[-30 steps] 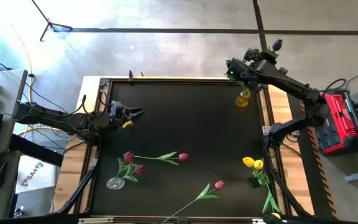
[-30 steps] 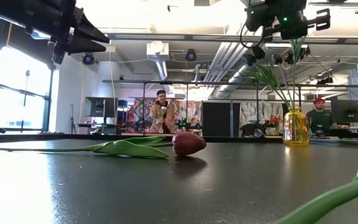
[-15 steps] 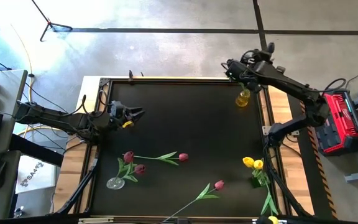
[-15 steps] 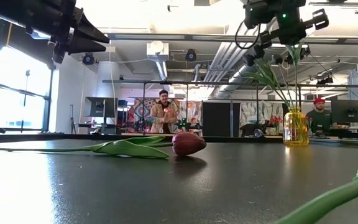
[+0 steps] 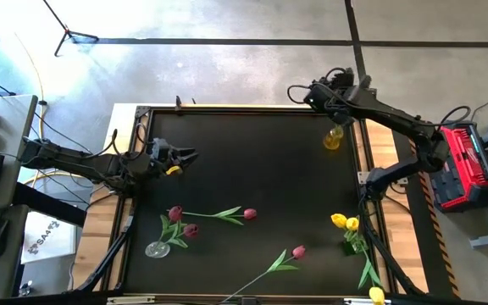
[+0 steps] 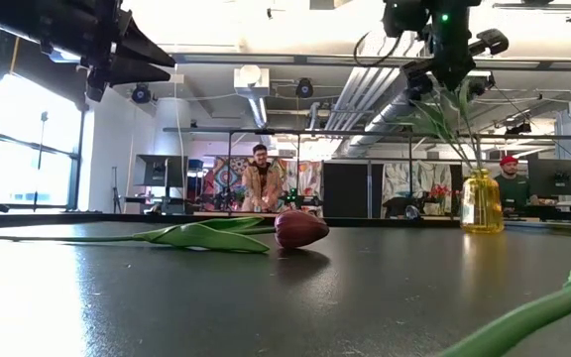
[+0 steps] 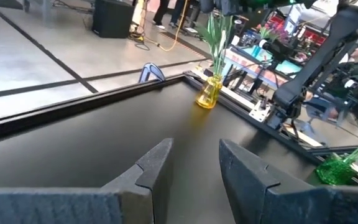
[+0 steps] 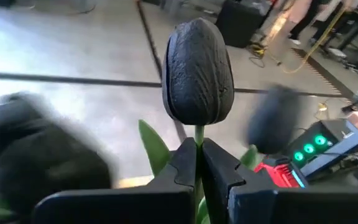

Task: Sort flowers into vase by color
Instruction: Put the black flower into the yellow vase, then put the top red flower into the transparent vase

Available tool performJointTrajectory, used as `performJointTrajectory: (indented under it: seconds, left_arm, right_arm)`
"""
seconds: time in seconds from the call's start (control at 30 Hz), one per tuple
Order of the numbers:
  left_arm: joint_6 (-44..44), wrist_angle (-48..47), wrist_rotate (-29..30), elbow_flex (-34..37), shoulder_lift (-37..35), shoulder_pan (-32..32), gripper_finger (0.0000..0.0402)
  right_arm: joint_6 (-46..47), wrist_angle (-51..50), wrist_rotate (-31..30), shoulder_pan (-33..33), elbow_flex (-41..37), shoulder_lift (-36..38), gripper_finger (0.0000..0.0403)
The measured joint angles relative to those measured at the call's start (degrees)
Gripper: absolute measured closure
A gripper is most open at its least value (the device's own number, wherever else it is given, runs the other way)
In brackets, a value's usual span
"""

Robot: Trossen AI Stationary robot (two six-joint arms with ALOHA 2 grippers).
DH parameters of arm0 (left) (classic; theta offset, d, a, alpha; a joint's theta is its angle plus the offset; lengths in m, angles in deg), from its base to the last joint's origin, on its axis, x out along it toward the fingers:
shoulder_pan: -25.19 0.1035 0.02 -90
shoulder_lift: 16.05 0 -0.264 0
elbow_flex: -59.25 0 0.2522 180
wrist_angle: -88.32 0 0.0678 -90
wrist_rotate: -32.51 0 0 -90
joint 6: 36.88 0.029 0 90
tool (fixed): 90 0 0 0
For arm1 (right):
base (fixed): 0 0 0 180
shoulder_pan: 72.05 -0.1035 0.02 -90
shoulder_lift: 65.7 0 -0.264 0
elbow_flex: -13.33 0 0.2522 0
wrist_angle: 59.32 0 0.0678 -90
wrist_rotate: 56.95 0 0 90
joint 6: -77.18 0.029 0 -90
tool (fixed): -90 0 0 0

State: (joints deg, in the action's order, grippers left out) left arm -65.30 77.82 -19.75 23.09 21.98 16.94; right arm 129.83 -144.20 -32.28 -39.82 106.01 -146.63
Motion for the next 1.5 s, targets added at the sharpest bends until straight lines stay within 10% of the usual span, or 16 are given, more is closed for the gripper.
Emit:
performJointTrajectory:
  seconds: [0.77,1.5]
  left_arm:
    - [-1.0,0.0,-1.7,0.0,0.0,0.0,0.0284]
    - [1.0,-0.3,-10.8,-0.2,3.7,0.0,0.0284]
  right_arm:
    - [-10.7,0.2,2.8,-5.8,0.0,0.4,0.0400]
    - [1.3,-5.2,4.5,-19.0,0.0,11.9,0.0236]
